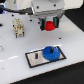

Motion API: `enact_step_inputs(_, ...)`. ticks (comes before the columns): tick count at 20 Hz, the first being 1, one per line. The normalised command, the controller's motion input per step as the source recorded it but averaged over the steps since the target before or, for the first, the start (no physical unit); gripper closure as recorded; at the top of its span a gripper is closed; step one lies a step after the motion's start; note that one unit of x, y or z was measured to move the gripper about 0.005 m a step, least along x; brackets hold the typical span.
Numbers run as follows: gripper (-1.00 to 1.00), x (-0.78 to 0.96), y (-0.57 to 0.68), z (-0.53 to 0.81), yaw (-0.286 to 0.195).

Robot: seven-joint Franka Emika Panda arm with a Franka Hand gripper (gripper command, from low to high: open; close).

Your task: Insert the blue gear onto the right peg, followed by the red gear

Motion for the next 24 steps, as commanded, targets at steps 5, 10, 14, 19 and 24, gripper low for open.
enact_step_inputs(5,1.00,0.80,-0.03,0.30,0.000)
enact_step_inputs(10,1.00,0.76,-0.02,0.24,0.000)
enact_step_inputs(14,1.00,0.72,0.00,0.16,0.000)
enact_step_inputs(19,1.00,0.66,-0.04,0.08,0.000)
enact_step_inputs(24,1.00,0.54,-0.15,0.02,0.000)
